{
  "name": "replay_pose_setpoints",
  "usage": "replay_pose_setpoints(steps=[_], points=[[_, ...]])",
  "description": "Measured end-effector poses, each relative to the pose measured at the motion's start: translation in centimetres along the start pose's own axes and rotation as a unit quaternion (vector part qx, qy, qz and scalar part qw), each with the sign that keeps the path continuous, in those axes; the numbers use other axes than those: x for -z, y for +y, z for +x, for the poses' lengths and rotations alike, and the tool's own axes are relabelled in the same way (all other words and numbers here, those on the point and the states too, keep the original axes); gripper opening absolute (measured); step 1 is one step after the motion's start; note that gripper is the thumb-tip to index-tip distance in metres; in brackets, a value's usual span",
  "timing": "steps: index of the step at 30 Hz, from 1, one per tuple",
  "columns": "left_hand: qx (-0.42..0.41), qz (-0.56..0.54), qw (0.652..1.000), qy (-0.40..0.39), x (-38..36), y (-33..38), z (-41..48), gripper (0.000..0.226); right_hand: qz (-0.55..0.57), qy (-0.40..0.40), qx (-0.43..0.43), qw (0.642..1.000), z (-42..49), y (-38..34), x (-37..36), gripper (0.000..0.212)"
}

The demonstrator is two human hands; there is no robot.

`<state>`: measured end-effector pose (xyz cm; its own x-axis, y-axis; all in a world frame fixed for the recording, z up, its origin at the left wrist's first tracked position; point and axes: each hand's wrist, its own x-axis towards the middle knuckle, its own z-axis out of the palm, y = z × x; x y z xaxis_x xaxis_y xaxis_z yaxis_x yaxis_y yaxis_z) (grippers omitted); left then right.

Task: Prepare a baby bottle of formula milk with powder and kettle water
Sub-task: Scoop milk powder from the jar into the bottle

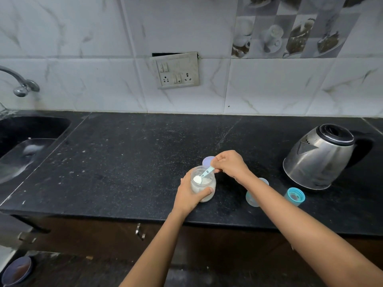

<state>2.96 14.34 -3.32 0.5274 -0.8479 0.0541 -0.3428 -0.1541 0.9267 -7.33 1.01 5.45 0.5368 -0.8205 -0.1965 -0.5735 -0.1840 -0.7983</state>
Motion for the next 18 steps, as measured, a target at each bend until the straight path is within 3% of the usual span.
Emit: replay_pose_setpoints(steps=[5,9,14,18], points=[[0.003,-0.007,1.0,0.0,0.0,0.3,0.0,0.07,0.032,0.031,-0.013,0.999,-0.5,1.0,0.9,0.009],[0.019,0.005,0.999,0.037,-0.3,1.4,-0.4,0.112,0.074,0.073,-0.022,0.994,-0.8,1.7,3.0,0.009],[-0.08,0.028,0.992,0.088,-1.9,4.5,-1.0,0.104,0.153,0.119,-0.015,0.981,-2.5,2.9,7.6,0.007],[-0.121,0.021,0.992,0.028,-5.0,6.5,-1.1,0.1,0.19,0.163,-0.021,0.968,-4.4,4.8,11.2,0.005]])
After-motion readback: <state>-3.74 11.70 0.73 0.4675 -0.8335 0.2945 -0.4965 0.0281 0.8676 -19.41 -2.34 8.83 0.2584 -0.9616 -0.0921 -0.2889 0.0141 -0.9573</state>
